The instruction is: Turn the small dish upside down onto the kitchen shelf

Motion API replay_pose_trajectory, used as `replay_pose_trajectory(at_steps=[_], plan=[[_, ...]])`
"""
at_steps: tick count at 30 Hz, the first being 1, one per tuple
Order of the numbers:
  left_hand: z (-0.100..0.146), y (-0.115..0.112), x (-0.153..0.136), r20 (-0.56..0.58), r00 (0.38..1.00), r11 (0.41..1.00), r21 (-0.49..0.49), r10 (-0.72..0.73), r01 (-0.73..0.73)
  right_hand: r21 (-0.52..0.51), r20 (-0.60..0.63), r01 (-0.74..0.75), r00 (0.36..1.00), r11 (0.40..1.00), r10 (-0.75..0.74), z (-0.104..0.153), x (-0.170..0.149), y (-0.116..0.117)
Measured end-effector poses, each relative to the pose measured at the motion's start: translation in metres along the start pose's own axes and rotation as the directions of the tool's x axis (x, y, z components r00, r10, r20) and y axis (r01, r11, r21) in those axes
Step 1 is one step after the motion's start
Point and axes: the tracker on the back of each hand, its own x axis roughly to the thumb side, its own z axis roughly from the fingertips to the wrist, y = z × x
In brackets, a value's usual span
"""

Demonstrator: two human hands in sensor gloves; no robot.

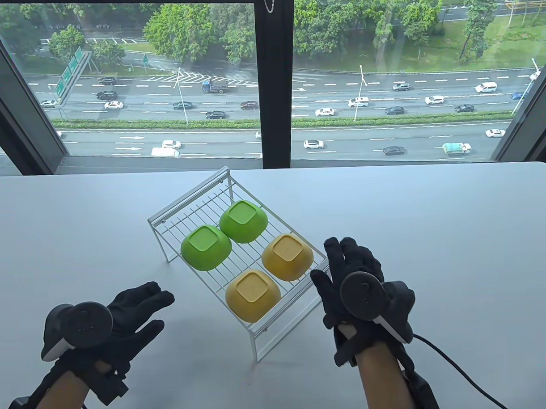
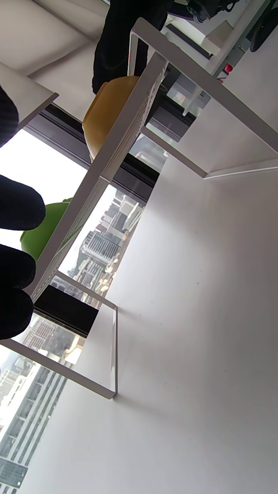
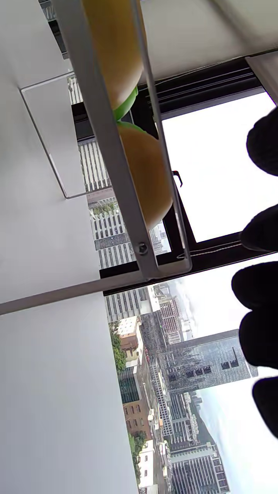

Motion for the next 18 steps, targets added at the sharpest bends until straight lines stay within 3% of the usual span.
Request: replay_pose_trajectory(at_steps=[7,12,14,18], plan=[[-0.001,-0.006,-0.007,-0.038,0.999,1.0,-0.003,-0.026,0.026,0.064,-0.049,0.015,0.999,0.998,-0.012,0.035,-0.038,0.008],[-0.003,-0.01,-0.009,-0.055,0.997,0.998,0.015,-0.054,0.055,0.056,-0.081,0.031,0.996,0.998,-0.027,0.047,-0.062,0.037],[-0.005,-0.013,-0.011,-0.068,0.995,0.997,0.008,-0.074,0.074,0.17,-0.092,0.027,0.996,0.985,-0.011,0.044,-0.068,0.046],[-0.008,-0.021,-0.016,-0.104,0.986,0.991,-0.029,-0.131,0.129,0.235,-0.079,-0.054,0.994,0.971,0.074,0.041,-0.076,0.056]])
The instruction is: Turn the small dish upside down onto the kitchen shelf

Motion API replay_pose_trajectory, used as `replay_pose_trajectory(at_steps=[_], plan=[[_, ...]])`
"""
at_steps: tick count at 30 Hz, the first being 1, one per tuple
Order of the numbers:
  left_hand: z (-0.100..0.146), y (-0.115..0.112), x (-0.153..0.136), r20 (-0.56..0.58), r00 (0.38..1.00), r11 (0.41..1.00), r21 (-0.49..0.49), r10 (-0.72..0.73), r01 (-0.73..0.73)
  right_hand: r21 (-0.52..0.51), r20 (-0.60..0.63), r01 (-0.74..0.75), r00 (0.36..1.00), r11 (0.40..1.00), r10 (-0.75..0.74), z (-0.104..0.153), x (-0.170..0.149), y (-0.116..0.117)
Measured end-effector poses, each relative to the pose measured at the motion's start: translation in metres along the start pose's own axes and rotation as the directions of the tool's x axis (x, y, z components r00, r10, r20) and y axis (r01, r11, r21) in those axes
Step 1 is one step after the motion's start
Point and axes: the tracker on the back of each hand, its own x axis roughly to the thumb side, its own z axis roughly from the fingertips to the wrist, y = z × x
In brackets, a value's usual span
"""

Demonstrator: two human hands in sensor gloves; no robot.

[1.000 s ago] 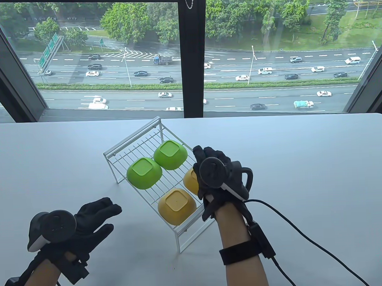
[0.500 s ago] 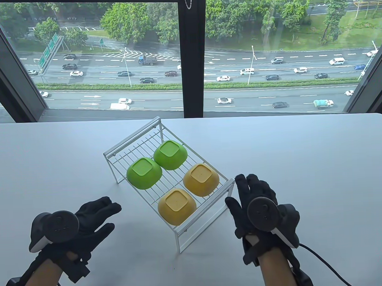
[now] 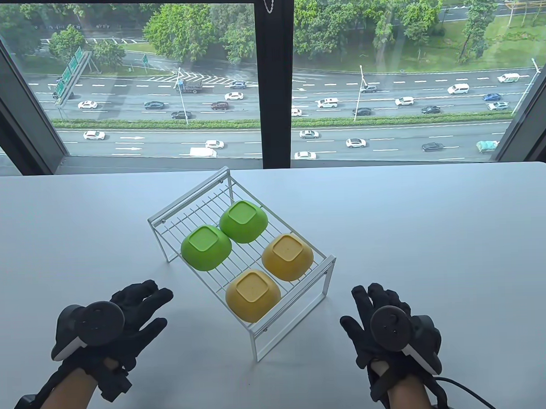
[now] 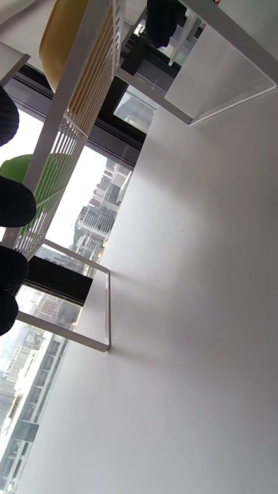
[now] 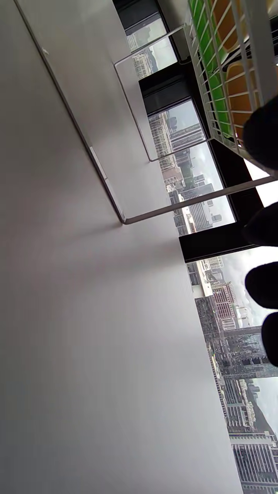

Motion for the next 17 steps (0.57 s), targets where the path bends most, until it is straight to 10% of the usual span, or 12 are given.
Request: replay_pose_trajectory(at_steps=[17], plan=[[0.0,-0.016,-0.004,-0.059,0.972,0.974,-0.031,-0.228,0.226,0.048,0.009,0.171,0.985,0.984,-0.171,0.006,-0.01,-0.007]])
